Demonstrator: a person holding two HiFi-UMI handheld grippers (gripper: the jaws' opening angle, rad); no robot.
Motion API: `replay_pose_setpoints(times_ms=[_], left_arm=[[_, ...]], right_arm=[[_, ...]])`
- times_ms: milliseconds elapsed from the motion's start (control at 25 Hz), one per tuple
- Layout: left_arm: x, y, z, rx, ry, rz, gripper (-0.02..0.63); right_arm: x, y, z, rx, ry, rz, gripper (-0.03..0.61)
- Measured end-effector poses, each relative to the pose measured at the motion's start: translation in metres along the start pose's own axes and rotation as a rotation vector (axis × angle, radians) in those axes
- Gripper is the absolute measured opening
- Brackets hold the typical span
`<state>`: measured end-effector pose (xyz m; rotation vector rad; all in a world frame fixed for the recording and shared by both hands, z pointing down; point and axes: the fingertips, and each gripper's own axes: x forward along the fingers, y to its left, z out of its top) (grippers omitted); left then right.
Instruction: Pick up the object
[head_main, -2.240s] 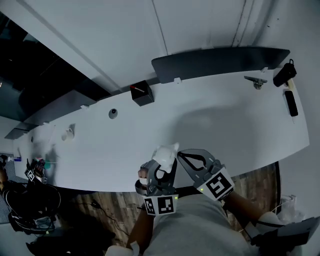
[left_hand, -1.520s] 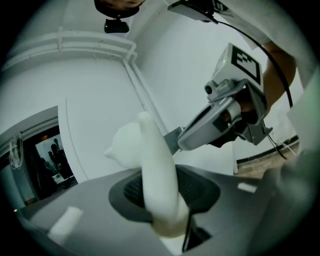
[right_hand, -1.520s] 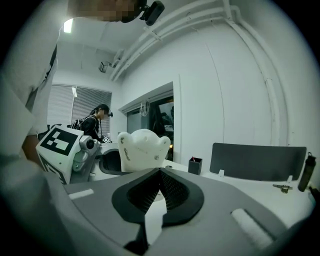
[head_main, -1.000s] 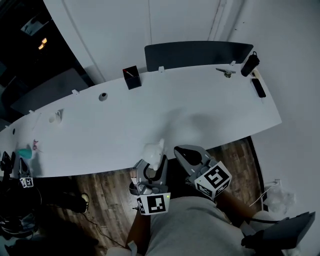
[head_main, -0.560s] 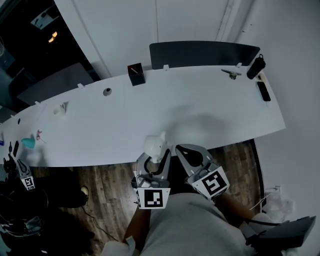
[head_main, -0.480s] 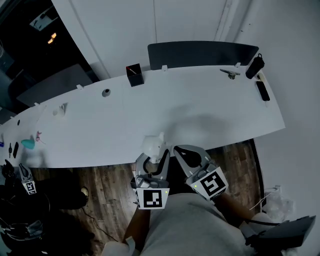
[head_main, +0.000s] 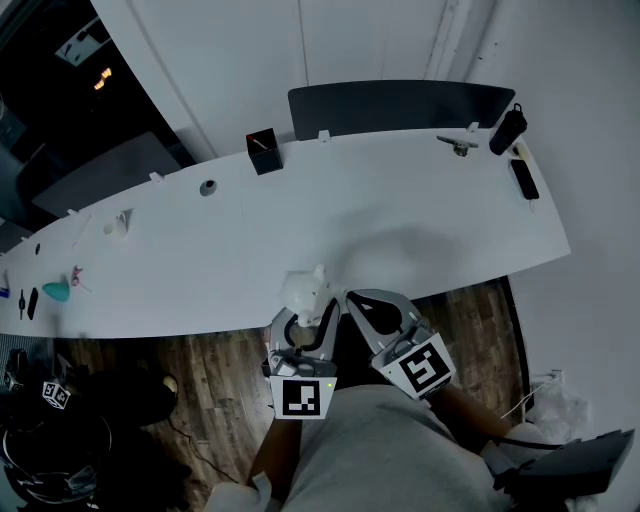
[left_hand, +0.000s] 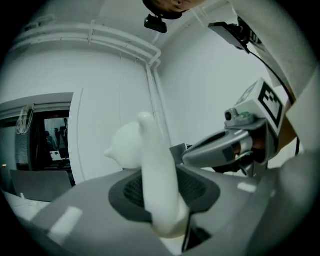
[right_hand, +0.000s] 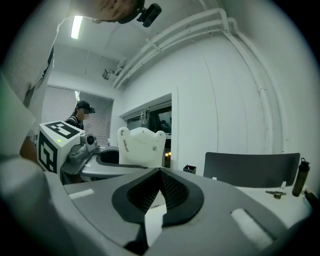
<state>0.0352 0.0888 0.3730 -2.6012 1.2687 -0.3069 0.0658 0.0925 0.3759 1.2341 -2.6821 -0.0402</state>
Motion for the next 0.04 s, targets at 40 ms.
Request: replay_pose_setpoints(times_ms=[40], left_arm=[[0.0015,-0.0007,0.0010,-0.001,-0.005,0.002,0.140]], right_arm=[[-0.0010,-0.0018,-0.0004,-0.002,0.001,0.001,0.000]])
